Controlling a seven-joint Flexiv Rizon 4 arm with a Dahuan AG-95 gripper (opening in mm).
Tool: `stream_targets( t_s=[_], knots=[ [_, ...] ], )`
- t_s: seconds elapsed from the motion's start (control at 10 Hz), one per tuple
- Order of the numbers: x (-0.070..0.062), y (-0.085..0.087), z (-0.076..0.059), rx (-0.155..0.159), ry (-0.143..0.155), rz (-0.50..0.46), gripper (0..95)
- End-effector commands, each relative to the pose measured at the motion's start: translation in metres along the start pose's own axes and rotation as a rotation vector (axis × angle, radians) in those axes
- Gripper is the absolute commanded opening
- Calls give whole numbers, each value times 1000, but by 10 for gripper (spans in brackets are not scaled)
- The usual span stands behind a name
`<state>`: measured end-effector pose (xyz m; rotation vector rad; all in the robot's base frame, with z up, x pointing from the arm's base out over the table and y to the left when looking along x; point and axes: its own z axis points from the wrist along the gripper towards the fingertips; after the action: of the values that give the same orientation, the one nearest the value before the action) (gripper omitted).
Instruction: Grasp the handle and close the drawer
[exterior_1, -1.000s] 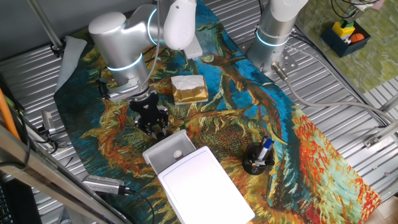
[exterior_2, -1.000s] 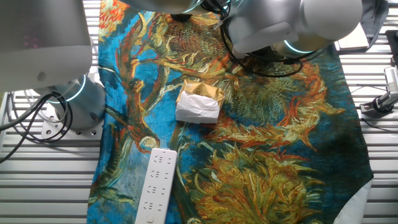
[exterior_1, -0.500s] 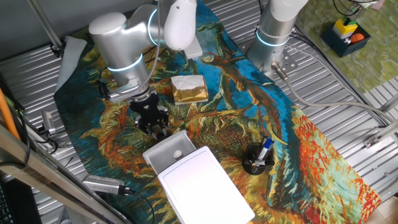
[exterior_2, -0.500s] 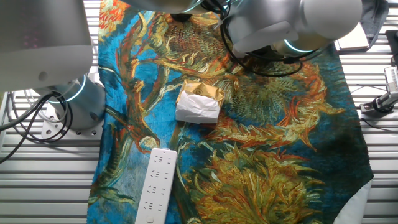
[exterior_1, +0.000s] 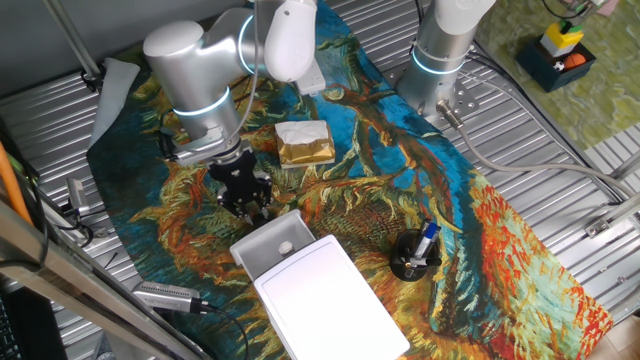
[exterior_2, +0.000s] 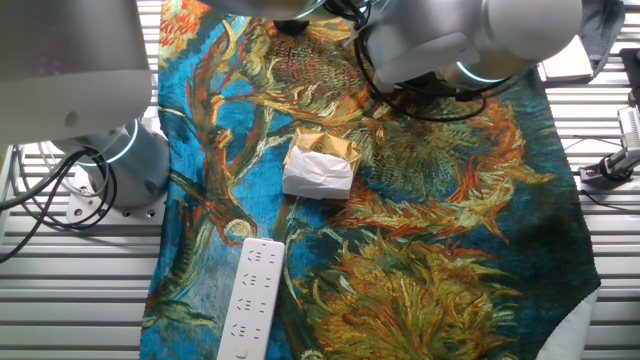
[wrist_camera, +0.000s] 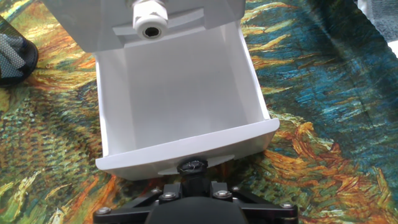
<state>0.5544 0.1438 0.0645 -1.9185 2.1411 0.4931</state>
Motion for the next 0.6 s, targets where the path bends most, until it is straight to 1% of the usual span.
stream_targets(
  t_s=[0.1, 0.6],
  knots=[
    [0, 0, 0, 2, -1, 0, 0],
    [-2, 0, 1, 2, 0, 2, 0]
  ],
)
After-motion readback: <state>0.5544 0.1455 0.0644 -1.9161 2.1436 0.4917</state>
